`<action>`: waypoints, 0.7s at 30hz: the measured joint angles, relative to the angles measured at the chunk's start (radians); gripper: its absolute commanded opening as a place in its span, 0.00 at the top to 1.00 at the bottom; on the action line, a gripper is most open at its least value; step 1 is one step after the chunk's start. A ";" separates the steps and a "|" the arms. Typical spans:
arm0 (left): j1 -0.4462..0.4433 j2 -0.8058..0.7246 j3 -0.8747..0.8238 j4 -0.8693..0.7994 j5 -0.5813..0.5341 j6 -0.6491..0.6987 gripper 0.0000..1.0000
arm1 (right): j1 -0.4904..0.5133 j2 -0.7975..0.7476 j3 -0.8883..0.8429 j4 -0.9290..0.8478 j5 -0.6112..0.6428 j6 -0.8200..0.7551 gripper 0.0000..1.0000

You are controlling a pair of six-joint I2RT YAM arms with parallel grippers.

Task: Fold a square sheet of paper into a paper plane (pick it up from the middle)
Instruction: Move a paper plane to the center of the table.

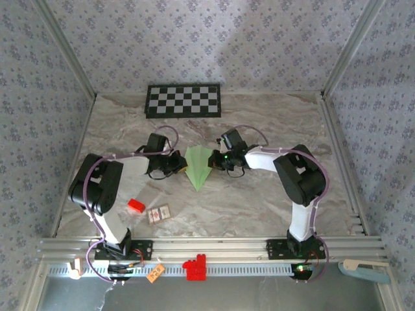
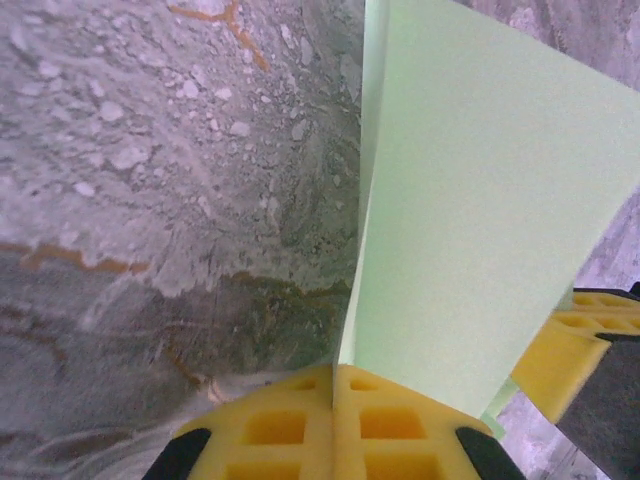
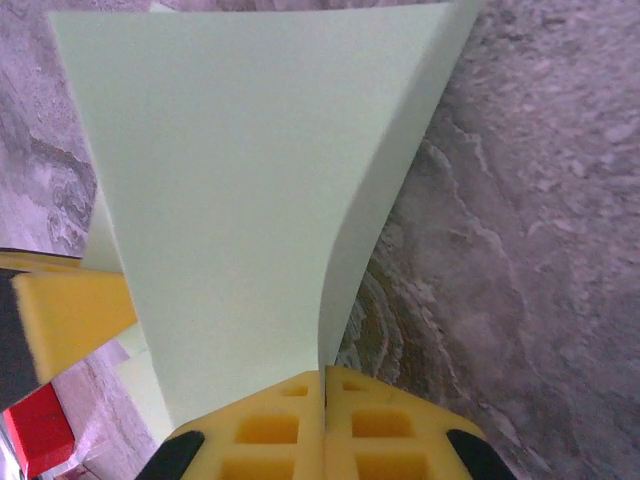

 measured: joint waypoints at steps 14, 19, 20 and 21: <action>0.000 -0.048 -0.024 -0.052 -0.040 -0.007 0.62 | -0.002 0.000 -0.005 0.030 -0.009 0.025 0.93; -0.018 -0.156 -0.042 -0.068 -0.059 -0.014 0.65 | -0.002 0.000 -0.005 0.027 -0.009 0.025 0.93; -0.028 -0.172 -0.054 -0.058 -0.058 -0.019 0.66 | -0.002 0.000 -0.005 0.027 -0.009 0.025 0.92; -0.041 -0.183 -0.068 -0.051 -0.058 -0.027 0.67 | -0.002 0.000 -0.005 0.027 -0.009 0.025 0.93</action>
